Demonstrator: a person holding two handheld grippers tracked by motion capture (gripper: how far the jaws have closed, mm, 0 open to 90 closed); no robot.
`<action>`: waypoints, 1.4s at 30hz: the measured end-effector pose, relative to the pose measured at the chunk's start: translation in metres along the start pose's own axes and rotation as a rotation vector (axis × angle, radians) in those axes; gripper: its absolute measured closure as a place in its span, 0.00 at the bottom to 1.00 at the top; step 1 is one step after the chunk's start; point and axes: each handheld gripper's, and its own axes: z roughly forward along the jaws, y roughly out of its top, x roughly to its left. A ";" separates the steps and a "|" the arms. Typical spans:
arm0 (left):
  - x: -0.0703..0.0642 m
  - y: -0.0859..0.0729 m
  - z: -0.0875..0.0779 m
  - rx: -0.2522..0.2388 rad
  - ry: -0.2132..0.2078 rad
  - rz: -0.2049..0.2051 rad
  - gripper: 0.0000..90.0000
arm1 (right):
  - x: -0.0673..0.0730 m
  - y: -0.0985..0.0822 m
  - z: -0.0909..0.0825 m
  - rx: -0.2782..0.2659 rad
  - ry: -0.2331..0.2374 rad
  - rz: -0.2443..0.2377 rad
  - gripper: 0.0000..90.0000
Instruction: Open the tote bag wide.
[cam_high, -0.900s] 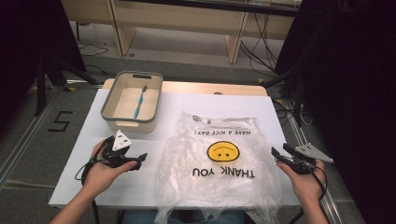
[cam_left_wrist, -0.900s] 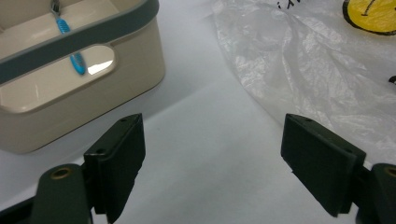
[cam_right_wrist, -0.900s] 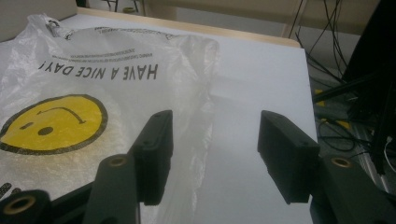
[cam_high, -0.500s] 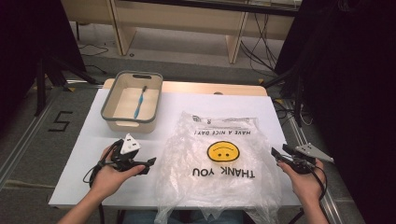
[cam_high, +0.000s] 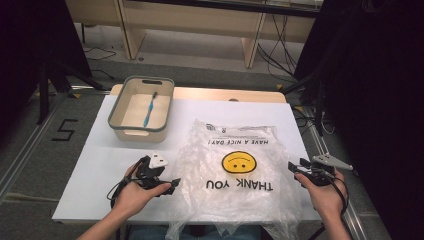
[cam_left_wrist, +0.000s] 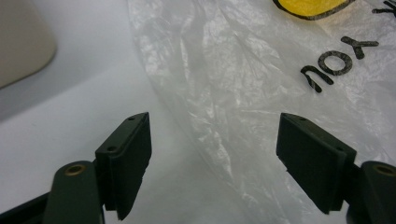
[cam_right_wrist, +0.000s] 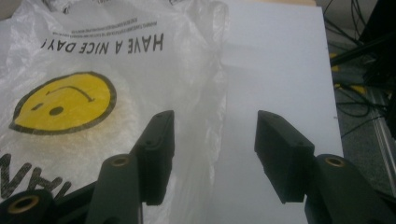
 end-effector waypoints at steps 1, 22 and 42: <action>0.000 0.000 0.000 0.000 0.000 0.000 0.28 | 0.001 0.000 -0.001 0.022 0.002 0.003 0.53; -0.004 -0.003 0.027 0.163 0.001 0.101 0.97 | -0.001 -0.019 0.015 0.294 0.103 0.131 0.99; 0.033 0.043 0.027 0.039 0.142 0.121 0.99 | 0.012 -0.004 0.010 0.147 0.122 0.143 1.00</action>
